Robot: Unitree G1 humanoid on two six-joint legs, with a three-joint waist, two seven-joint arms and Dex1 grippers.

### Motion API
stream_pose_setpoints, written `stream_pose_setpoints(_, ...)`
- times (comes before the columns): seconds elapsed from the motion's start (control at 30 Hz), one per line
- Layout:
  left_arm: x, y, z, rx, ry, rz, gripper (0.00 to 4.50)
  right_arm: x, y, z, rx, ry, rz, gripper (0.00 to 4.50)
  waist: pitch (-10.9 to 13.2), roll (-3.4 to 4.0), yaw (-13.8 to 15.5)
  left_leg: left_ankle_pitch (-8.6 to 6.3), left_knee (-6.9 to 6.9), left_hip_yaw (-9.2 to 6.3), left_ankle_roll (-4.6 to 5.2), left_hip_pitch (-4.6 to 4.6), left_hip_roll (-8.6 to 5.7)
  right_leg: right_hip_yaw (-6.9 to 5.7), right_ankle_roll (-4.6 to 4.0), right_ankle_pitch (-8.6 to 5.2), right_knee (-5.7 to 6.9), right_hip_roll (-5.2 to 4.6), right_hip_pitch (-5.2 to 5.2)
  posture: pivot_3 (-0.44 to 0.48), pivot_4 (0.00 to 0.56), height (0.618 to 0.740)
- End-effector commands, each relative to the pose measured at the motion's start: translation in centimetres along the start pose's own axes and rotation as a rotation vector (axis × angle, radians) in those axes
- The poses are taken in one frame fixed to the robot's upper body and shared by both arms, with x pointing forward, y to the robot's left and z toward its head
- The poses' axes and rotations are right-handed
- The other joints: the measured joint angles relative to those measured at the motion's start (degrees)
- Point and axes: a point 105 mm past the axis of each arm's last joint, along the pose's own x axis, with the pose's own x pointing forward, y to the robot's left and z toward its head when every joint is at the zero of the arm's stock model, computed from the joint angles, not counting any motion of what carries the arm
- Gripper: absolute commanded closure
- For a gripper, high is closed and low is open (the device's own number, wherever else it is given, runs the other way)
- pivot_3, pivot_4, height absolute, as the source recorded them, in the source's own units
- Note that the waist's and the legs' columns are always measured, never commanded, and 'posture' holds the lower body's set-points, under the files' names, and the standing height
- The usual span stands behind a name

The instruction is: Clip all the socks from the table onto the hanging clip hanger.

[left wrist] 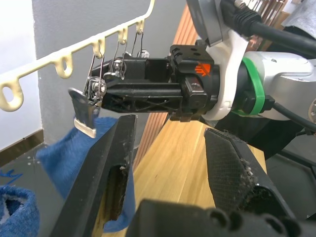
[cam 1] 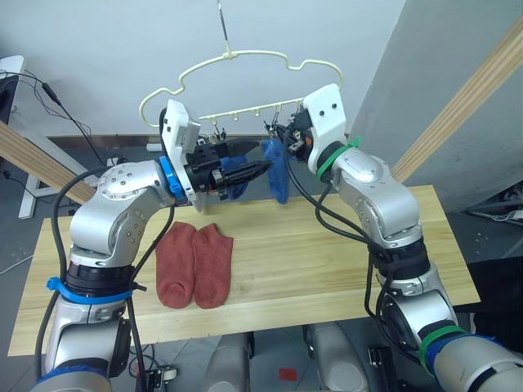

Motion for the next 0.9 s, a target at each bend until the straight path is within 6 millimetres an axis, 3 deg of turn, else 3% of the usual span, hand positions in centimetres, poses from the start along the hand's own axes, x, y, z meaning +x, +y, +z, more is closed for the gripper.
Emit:
stream_pose_setpoints(0.03, -0.4, 0.0, 1.6, 0.055, -0.042, 0.006, 2.0, 0.1, 0.2, 1.9, -0.003, -0.064, 0.012, 2.53, 0.0, 0.0, 0.0, 0.0, 0.0, 0.0, 0.0, 0.0, 0.0, 0.0, 0.0, 0.0, 0.0, 0.0, 0.0, -0.078, 0.347, 0.74)
stream_pose_setpoints(0.47, 0.0, -0.4, 1.7, 0.048, -0.053, -0.012, 2.0, 0.2, 0.0, 2.0, 0.014, -0.07, 0.002, 2.53, 0.0, 0.0, 0.0, 0.0, 0.01, 0.0, 0.0, 0.0, 0.0, 0.0, 0.0, 0.0, 0.01, 0.0, 0.0, -0.077, 0.347, 0.74)
stream_pose_setpoints(0.57, -0.1, -0.7, 1.4, 0.068, -0.04, -0.03, 2.0, 0.2, -0.2, 2.1, 0.028, -0.074, -0.011, 3.06, 0.0, 0.0, 0.0, 0.0, 0.01, 0.0, 0.0, 0.0, 0.0, 0.0, 0.0, 0.0, 0.01, 0.0, 0.0, -0.079, 0.349, 0.74)
stream_pose_setpoints(0.67, -0.2, -0.8, 1.1, 0.085, -0.025, -0.031, 2.0, 0.2, -0.5, 2.1, 0.043, -0.074, -0.021, 3.97, 0.0, 0.0, 0.0, 0.0, 0.0, 0.01, 0.0, 0.0, 0.0, 0.01, 0.0, 0.0, 0.0, 0.0, 0.0, -0.079, 0.349, 0.74)
stream_pose_setpoints(0.73, -0.2, -0.7, 1.0, 0.093, -0.021, -0.03, 2.0, 0.2, -0.6, 2.1, 0.051, -0.074, -0.023, 4.35, 0.0, 0.0, 0.0, 0.0, 0.0, 0.01, 0.0, 0.0, 0.0, 0.0, 0.0, 0.0, 0.01, 0.0, 0.0, -0.079, 0.349, 0.74)
stream_pose_setpoints(0.9, -0.5, -1.0, -0.6, 0.158, 0.039, -0.018, 2.0, 0.1, -0.8, 2.1, 0.074, -0.073, -0.026, 4.36, 0.0, 0.0, -0.1, 0.0, 0.0, 0.02, 0.0, 0.0, 0.0, 0.02, 0.0, 0.0, 0.01, 0.0, 0.0, -0.079, 0.349, 0.74)
